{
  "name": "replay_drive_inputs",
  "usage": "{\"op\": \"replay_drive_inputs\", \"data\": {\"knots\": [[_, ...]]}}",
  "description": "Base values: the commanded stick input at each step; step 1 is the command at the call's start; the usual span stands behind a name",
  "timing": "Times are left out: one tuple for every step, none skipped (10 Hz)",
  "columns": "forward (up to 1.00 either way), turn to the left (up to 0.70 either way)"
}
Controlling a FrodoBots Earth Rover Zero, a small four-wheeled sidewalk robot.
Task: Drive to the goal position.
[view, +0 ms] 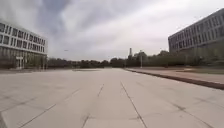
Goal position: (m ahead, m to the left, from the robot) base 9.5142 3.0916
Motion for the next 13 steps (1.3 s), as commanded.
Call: {"op": "replay_drive_inputs", "data": {"knots": [[0.5, 0.0], [0.5, 0.0], [0.5, 0.0], [0.5, 0.0], [0.5, 0.0], [0.5, 0.0], [0.5, 0.0], [0.5, 0.0], [0.5, 0.0], [0.5, 0.0], [0.5, 0.0], [0.5, 0.0], [0.5, 0.0]]}}
